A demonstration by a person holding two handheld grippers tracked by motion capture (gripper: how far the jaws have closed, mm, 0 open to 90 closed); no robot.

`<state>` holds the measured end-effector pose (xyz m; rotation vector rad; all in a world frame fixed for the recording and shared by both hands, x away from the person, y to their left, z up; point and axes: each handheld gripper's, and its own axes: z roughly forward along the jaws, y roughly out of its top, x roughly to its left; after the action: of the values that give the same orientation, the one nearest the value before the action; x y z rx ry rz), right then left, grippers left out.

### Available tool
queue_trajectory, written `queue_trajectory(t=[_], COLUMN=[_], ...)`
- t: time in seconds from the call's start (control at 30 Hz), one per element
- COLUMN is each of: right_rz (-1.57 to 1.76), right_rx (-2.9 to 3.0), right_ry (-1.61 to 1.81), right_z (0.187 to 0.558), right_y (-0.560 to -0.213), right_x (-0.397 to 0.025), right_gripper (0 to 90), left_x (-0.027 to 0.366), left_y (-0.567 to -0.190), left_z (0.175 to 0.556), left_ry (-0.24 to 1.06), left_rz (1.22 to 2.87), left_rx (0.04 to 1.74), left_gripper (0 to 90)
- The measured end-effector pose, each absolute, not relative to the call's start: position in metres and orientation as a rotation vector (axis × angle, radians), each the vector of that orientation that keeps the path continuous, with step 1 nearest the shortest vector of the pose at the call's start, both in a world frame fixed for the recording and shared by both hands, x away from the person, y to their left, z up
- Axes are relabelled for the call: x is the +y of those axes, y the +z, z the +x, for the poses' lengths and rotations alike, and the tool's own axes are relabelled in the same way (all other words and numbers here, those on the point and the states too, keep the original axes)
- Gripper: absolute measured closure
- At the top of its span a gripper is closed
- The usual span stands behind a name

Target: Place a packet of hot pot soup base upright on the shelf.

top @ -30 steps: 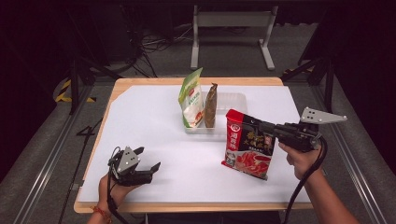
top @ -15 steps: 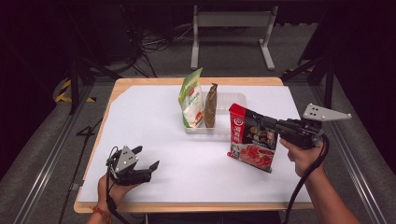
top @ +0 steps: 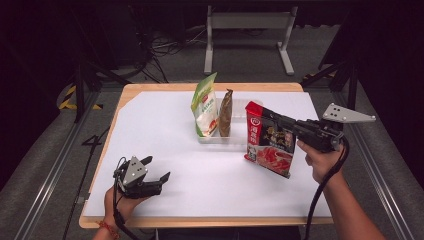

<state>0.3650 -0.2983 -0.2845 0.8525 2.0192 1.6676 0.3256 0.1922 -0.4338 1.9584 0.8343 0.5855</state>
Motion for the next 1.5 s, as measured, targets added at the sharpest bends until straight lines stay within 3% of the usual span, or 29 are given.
queue_trajectory(t=[1.5], right_rz=[0.924], right_rx=[1.866], right_ry=[1.605], right_z=[0.430], right_y=[-0.238], right_x=[-0.257], right_gripper=[89.1], left_x=[0.194], left_y=[-0.435], left_z=[0.326], left_ry=[0.575], left_rz=[1.951], left_rx=[0.827], left_gripper=[19.7])
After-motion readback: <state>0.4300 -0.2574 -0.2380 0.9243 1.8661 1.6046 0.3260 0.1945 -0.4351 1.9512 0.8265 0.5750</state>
